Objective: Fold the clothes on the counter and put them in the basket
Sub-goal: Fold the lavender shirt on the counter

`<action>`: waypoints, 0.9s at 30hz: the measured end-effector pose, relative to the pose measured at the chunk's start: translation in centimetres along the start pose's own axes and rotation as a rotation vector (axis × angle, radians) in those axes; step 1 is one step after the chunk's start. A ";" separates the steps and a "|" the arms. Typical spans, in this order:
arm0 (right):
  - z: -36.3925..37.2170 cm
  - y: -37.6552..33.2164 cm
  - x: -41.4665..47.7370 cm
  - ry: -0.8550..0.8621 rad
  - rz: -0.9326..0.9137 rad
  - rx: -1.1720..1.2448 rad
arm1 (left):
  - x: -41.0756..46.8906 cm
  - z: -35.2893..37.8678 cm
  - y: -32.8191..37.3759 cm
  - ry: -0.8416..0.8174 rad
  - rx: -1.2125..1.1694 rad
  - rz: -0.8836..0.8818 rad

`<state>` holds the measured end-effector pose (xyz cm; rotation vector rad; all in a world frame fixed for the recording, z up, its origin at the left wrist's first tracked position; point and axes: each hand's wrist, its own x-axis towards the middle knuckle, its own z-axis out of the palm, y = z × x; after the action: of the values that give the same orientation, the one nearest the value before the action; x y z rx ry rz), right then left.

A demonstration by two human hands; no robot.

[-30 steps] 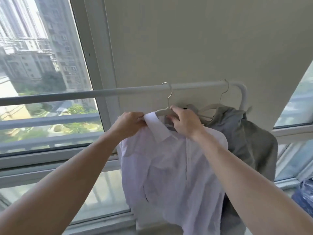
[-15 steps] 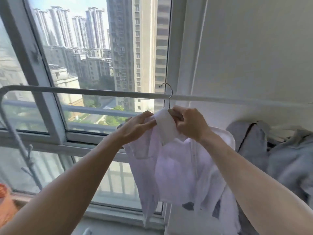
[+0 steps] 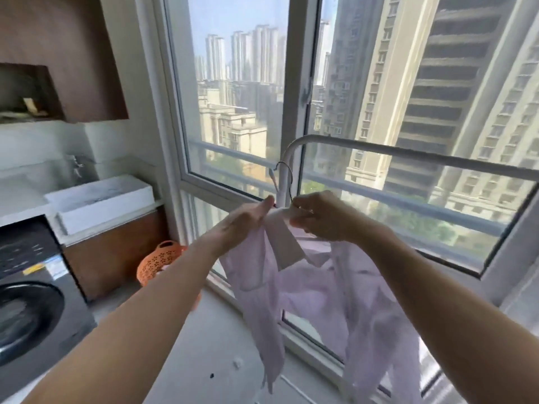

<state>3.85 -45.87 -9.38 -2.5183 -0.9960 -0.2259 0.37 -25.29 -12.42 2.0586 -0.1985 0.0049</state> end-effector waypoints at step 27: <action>33.8 -29.2 55.6 -0.261 -0.595 0.394 | -1.6 -51.8 -33.8 0.918 0.372 -0.839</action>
<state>24.34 22.29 -13.76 -1.8766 -1.6938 0.1269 7.79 35.93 -17.36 2.1318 1.2968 0.4840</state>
